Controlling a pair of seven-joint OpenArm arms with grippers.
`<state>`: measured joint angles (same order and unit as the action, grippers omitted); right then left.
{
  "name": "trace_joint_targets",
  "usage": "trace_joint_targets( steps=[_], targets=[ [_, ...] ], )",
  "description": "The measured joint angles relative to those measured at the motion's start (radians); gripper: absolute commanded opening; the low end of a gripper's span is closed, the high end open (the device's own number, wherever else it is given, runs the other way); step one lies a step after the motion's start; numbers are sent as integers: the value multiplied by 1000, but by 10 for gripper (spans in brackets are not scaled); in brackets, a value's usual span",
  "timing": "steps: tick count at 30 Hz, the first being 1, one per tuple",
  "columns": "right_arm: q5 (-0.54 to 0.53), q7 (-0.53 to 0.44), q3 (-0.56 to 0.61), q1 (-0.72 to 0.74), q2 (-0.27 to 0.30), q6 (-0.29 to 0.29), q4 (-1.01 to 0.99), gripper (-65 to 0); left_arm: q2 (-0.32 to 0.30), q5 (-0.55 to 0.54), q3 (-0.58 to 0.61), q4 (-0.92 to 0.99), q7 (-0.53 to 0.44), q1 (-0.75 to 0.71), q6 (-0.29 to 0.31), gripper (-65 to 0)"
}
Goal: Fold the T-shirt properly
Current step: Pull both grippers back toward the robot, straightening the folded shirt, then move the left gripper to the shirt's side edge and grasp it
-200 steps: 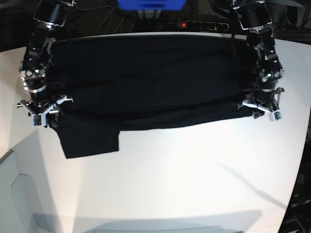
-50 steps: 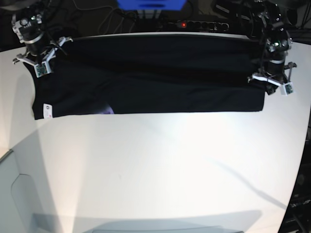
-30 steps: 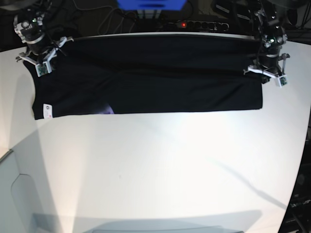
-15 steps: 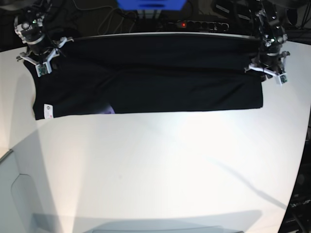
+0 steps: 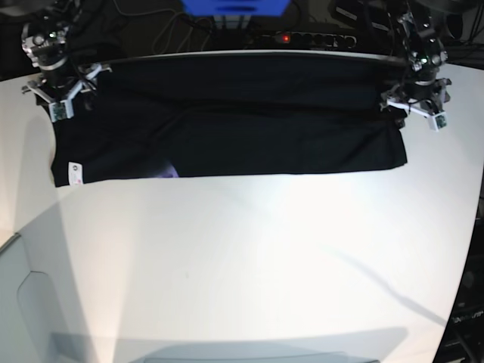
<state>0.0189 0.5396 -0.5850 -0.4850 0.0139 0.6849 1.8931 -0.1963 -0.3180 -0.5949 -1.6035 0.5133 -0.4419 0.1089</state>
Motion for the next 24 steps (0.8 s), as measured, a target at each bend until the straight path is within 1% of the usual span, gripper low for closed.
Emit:
trace_joint_targets(
  steps=[5, 8, 9, 13, 15, 19, 24],
  targets=[
    [0, 4, 51, 3, 0, 0, -5, -284, 1, 0, 0, -13, 5, -18, 0, -200],
    [-1, 1, 82, 5, 0, 0, -5, -284, 7, -3, 0, -85, 11, -46, 0, -200],
    [-2, -2, 84, 5, -1, 0, -5, -284, 10, -7, -6, -118, 7, -65, 7, -200],
    [0, 0, 81, 5, 1, 0, -5, -284, 16, 0, -46, -186, 13, -86, 0, -200],
    [-1, 1, 82, 14, 0, 0, -5, -284, 38, -3, -68, -210, 6, -78, 0, -200],
    [0, -1, 84, 20, 0, 0, -5, -284, 44, -3, -71, -194, 10, -77, 0, -200],
    [-1, -1, 84, 19, 0, 0, -5, -284, 57, -4, -27, -129, 14, -76, 0, -199]
  ],
)
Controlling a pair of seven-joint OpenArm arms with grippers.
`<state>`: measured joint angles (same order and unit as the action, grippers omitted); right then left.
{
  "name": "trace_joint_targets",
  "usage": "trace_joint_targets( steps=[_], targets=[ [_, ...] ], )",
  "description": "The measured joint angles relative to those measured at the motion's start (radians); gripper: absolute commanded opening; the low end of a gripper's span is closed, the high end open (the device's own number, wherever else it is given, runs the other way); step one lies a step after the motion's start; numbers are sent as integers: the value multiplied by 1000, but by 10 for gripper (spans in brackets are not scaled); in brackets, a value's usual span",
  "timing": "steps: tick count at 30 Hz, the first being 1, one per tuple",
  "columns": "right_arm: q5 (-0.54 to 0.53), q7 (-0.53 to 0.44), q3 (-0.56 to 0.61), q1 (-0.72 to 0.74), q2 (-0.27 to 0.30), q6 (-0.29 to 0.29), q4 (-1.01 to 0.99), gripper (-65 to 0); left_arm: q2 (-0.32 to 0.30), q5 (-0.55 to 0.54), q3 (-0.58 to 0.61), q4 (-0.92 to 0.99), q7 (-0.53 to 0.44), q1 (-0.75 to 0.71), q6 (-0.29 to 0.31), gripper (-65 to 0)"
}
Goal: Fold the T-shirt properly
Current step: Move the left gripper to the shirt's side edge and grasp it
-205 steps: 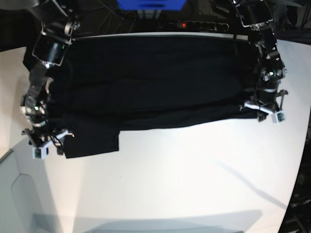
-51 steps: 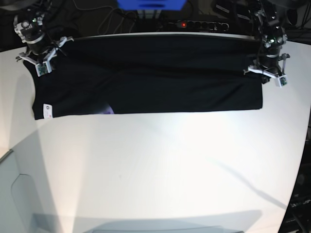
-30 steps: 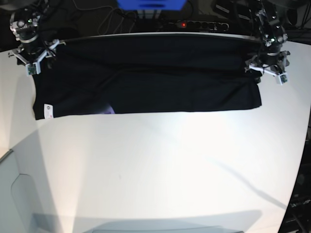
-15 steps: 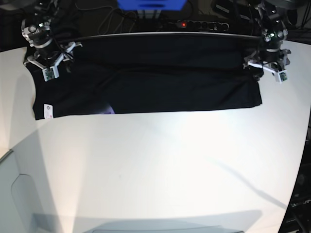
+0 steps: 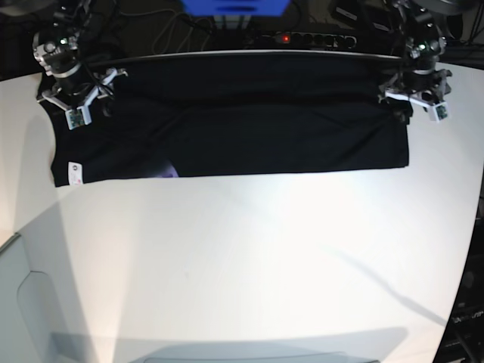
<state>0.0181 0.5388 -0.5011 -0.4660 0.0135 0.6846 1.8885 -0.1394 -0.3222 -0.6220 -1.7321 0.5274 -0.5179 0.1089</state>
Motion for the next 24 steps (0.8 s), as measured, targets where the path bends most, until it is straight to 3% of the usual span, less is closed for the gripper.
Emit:
trace_joint_targets(
  steps=[15, 20, 24],
  targets=[
    [0, 0, 0, -3, 0, 0, 0, -284, -2, -19, -1, 114, -42, 25, 1, -217],
    [0, 0, 0, -3, 0, 0, 0, -284, -5, -19, 24, 117, -57, 25, 8, -403],
    [0, 0, 0, -3, 0, 0, 0, -284, -5, -19, 29, 116, -59, 26, 11, -495]
  ],
)
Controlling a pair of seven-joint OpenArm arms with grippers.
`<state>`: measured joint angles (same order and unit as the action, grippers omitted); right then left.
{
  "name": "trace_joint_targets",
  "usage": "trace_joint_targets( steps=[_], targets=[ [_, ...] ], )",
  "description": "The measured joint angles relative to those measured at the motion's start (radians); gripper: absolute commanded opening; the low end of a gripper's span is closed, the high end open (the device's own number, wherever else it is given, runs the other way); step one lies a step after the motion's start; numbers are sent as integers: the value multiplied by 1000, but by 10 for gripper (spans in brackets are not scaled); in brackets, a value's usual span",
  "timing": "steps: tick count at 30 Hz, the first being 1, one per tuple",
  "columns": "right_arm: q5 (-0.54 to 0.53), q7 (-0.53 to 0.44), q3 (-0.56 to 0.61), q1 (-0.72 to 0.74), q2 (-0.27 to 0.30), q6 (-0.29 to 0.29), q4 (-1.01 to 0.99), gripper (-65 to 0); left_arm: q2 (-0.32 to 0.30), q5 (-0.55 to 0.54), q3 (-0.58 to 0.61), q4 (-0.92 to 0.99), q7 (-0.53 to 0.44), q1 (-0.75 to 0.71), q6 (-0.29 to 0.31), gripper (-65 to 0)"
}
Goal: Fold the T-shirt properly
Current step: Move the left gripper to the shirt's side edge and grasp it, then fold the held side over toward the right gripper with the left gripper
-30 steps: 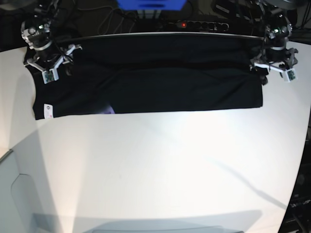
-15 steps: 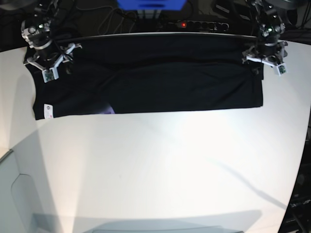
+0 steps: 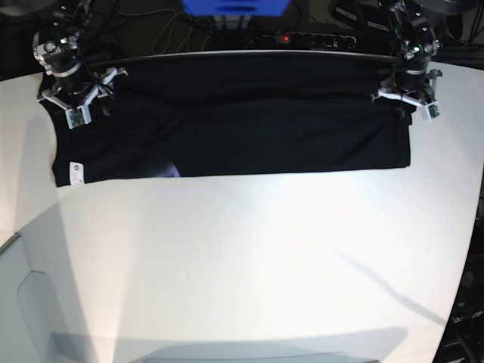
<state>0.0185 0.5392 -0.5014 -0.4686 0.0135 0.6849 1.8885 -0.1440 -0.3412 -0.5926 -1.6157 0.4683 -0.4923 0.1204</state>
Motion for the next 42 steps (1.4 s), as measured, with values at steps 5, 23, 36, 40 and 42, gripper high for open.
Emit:
trace_joint_targets(
  steps=[5, 23, 36, 40, 42],
  targets=[
    [-1, -2, 0, 4, 0, 0, -16, -284, -5, 0, 0, 16, -20, 3, 1, -650],
    [-20, -27, -2, 58, 1, -1, -148, -284, 46, 25, -53, -257, 56, 27, -18, -650],
    [-20, -27, -2, 58, 1, -1, -148, -284, 127, 46, 424, -374, 51, -45, -24, -650],
    [-20, -27, -1, 58, 0, -1, -148, -284, 129, 192, 655, -374, 52, -42, -23, -650],
    [-20, -27, -1, 58, 0, -1, -148, -284, 134, 268, 748, -374, 52, -39, -23, -650]
  ],
)
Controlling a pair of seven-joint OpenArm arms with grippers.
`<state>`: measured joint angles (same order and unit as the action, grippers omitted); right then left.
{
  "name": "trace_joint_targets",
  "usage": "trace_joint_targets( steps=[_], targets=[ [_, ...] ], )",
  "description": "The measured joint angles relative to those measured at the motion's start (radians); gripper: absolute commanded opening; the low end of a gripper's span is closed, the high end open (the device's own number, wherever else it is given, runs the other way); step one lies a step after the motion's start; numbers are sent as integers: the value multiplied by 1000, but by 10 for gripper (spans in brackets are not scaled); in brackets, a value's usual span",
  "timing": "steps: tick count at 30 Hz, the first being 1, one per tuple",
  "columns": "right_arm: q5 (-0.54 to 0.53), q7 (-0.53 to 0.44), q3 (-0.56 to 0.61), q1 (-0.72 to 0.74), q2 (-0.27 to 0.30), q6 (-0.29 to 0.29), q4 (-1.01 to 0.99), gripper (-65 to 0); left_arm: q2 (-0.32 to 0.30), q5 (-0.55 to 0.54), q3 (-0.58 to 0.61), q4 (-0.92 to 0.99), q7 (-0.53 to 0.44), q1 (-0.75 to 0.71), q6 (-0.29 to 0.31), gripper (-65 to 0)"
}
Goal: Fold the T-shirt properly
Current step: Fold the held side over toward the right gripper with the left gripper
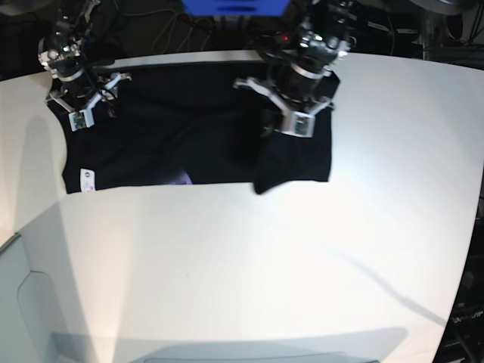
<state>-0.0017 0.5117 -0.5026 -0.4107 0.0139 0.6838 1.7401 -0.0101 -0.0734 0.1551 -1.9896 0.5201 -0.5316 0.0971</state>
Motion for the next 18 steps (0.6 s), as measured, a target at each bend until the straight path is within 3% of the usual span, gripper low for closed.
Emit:
trace_joint_targets(
  steps=[5, 9, 14, 18],
  targets=[
    [-3, 0, 0, 0, 0, 0, 0, -284, 5, 51, 141, 47, 0, 70, 1, -650],
    [-3, 0, 0, 0, 0, 0, 0, -284, 3, 51, 158, 113, 3, 111, -3, -650],
    [-3, 0, 0, 0, 0, 0, 0, -284, 49, 61, 165, 174, 0, 163, -6, -650],
    [-3, 0, 0, 0, 0, 0, 0, -284, 52, 64, 237, 214, 0, 193, -8, -650]
  ],
)
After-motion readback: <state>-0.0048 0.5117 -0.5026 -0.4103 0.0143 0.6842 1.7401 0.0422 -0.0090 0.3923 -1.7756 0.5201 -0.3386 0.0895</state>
